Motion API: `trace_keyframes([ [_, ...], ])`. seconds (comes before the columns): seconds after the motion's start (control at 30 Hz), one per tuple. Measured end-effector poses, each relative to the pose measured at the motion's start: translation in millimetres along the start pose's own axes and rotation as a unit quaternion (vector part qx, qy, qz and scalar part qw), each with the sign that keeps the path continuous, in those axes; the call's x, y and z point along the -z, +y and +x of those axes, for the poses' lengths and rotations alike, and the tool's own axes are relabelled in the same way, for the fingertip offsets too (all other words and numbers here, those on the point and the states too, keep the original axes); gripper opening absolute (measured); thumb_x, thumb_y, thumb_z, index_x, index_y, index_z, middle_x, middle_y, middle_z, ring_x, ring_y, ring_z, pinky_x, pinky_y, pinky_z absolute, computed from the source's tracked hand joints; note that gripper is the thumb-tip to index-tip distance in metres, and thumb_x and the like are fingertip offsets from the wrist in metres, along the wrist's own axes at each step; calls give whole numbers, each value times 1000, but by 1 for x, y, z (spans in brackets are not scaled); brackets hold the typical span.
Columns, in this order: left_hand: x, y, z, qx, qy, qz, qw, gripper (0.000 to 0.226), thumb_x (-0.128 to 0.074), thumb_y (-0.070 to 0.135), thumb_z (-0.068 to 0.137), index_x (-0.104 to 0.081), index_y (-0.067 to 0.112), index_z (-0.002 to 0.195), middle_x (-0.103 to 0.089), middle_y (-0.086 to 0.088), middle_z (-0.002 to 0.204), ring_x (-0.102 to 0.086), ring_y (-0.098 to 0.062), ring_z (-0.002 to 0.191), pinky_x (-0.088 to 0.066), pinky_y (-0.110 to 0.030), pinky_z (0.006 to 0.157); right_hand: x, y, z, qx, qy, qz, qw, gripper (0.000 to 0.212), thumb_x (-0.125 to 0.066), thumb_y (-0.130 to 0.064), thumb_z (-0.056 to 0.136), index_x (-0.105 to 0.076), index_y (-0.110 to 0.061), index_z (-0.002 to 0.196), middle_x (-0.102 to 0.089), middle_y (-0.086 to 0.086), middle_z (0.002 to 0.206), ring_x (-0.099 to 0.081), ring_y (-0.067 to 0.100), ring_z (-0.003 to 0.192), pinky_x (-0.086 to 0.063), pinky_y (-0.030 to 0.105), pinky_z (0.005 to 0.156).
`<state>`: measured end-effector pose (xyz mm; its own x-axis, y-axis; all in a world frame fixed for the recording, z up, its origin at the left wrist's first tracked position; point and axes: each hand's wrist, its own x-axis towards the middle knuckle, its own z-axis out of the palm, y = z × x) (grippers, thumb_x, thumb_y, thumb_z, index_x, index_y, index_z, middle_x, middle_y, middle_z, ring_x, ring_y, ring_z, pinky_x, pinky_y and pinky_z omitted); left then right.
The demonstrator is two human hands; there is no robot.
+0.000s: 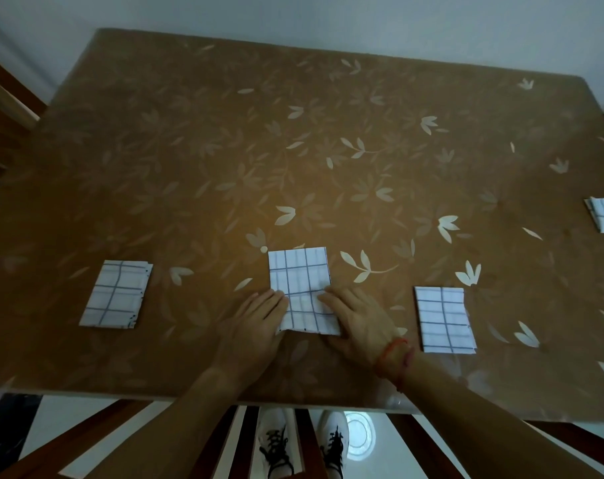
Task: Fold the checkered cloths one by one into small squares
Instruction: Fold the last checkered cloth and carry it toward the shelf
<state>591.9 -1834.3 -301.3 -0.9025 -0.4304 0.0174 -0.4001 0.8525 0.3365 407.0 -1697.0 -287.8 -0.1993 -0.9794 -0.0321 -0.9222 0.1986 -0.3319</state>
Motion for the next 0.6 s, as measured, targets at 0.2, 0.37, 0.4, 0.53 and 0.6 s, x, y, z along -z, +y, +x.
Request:
trace_keyframes([
  [0.2, -1, -1, -3, 7, -4, -10, 1000, 48, -40, 32, 88, -63, 6, 122, -63, -10, 125, -56, -24, 119, -33, -35, 109, -8, 6, 6, -1, 22, 40, 999, 40, -76, -22, 67, -64, -16, 105, -67, 3, 113, -59, 27, 110, -54, 43, 82],
  [0.37, -7, -9, -2, 31, 25, -59, 998, 40, -45, 28, 90, -64, 6, 117, -63, -8, 116, -55, -23, 110, -45, -42, 98, -7, 9, 12, -43, 31, 81, 995, 32, -76, -13, 65, -69, -15, 96, -70, 5, 106, -63, 28, 102, -55, 42, 82],
  [0.4, -8, -11, -1, 34, 40, -67, 996, 39, -45, 28, 90, -65, 6, 114, -65, -8, 114, -56, -23, 108, -44, -40, 97, -8, 9, 13, -47, 43, 88, 994, 30, -75, -13, 67, -69, -14, 96, -70, 6, 105, -64, 28, 100, -56, 41, 81],
  [0.53, -10, -14, 7, 60, 85, -89, 991, 35, -45, 29, 89, -67, 10, 110, -68, -3, 107, -57, -18, 103, -37, -32, 96, -10, 8, 18, -89, 78, 118, 986, 25, -71, -16, 74, -69, -15, 99, -70, 3, 100, -62, 21, 91, -55, 33, 77],
  [0.6, -9, -15, 12, 95, 91, -108, 985, 34, -44, 32, 89, -67, 14, 107, -69, 0, 104, -56, -17, 100, -38, -32, 91, -10, 8, 20, -123, 84, 135, 979, 21, -67, -21, 81, -67, -18, 103, -67, 0, 102, -61, 17, 90, -51, 25, 76],
])
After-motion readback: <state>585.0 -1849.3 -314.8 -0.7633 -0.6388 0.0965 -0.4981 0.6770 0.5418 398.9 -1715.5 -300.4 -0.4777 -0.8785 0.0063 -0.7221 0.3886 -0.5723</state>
